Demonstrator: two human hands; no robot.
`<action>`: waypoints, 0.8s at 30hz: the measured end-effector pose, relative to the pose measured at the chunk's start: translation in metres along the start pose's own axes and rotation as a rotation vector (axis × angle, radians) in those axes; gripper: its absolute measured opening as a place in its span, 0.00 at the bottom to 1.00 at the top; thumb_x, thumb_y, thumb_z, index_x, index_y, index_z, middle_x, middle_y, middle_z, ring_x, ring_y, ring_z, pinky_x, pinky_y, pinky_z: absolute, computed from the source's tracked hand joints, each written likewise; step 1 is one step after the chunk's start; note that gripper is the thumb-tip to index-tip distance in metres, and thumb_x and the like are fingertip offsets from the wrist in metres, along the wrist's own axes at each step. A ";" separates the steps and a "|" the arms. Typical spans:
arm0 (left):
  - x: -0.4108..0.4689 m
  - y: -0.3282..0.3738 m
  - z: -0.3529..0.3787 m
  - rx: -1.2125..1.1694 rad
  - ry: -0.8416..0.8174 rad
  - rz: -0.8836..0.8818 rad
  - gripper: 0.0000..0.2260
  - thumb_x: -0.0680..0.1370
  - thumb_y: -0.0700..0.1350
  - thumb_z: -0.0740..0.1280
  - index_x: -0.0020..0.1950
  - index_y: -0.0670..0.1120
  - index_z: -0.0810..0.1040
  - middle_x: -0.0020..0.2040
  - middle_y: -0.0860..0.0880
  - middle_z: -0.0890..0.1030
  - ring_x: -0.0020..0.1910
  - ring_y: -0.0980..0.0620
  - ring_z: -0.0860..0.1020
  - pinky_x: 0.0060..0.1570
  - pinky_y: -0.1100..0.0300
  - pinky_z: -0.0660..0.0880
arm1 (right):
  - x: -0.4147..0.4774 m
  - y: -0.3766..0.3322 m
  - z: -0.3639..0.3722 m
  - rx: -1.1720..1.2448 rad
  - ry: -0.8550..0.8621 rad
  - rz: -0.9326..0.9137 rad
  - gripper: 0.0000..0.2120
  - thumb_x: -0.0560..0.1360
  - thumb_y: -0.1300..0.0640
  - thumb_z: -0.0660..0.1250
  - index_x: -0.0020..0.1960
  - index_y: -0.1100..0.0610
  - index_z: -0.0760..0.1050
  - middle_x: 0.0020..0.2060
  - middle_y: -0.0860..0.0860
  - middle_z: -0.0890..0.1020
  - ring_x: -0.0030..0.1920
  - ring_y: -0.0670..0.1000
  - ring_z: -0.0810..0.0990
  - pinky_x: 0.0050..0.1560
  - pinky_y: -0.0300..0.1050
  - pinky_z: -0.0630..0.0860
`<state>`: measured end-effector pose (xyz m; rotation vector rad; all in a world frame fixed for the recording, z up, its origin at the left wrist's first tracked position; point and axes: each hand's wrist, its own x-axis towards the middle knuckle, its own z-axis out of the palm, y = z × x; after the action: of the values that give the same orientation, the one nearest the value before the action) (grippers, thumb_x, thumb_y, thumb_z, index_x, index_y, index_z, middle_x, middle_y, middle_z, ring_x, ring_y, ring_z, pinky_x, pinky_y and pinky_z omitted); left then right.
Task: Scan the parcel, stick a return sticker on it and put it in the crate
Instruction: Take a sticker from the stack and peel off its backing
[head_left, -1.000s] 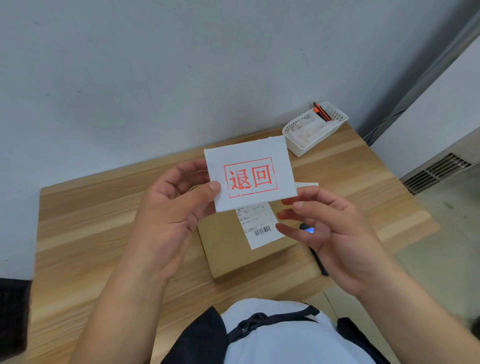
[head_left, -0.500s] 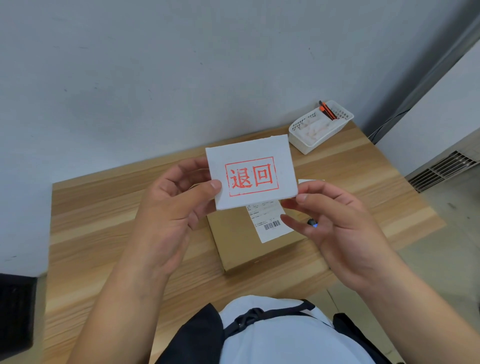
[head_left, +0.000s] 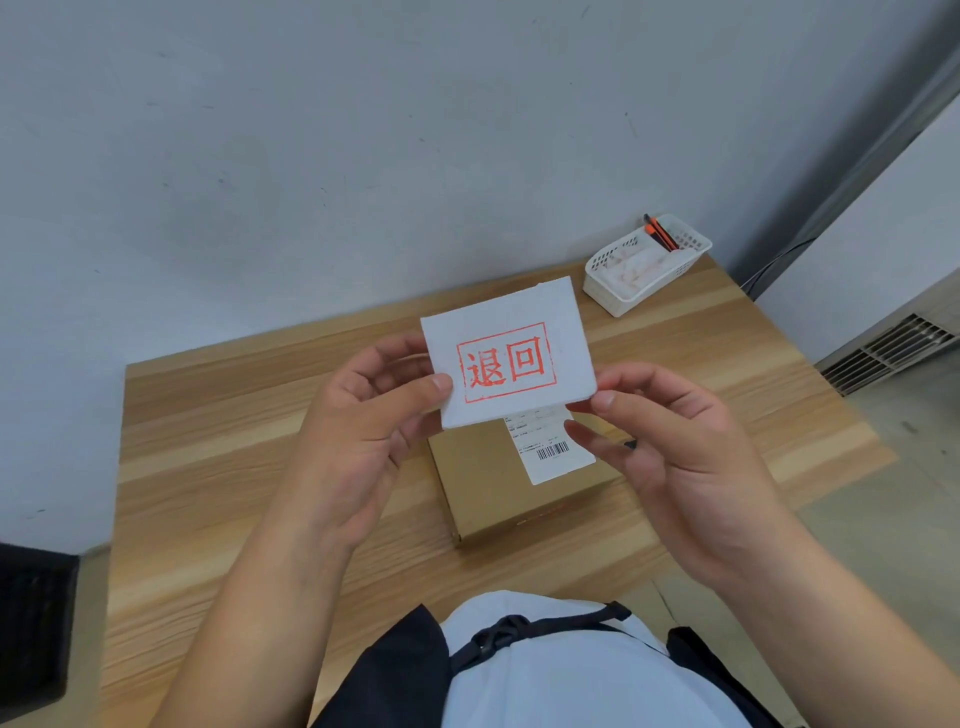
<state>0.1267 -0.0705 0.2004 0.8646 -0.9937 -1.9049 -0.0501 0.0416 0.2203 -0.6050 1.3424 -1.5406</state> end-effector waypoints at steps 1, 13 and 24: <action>0.000 -0.002 0.000 -0.003 -0.003 -0.013 0.17 0.67 0.36 0.70 0.55 0.43 0.80 0.47 0.44 0.87 0.46 0.48 0.86 0.38 0.61 0.81 | -0.002 0.000 0.000 -0.008 -0.001 -0.009 0.07 0.68 0.63 0.70 0.37 0.52 0.83 0.44 0.55 0.87 0.51 0.54 0.83 0.66 0.61 0.75; -0.017 -0.011 0.007 0.567 0.047 0.331 0.10 0.75 0.42 0.73 0.53 0.56 0.83 0.56 0.60 0.84 0.61 0.61 0.78 0.66 0.56 0.71 | -0.018 0.009 -0.008 -0.103 0.090 -0.057 0.03 0.68 0.59 0.73 0.39 0.52 0.84 0.43 0.54 0.84 0.49 0.54 0.80 0.66 0.59 0.73; -0.035 -0.024 0.041 0.725 -0.170 0.310 0.05 0.72 0.47 0.77 0.47 0.52 0.86 0.47 0.60 0.86 0.53 0.60 0.82 0.58 0.60 0.75 | -0.027 0.017 -0.008 -0.250 0.051 -0.216 0.03 0.69 0.59 0.70 0.37 0.55 0.79 0.39 0.43 0.84 0.48 0.45 0.82 0.61 0.48 0.74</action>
<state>0.1003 -0.0179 0.2052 0.8750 -1.8625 -1.3658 -0.0396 0.0705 0.2082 -0.8963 1.5636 -1.5786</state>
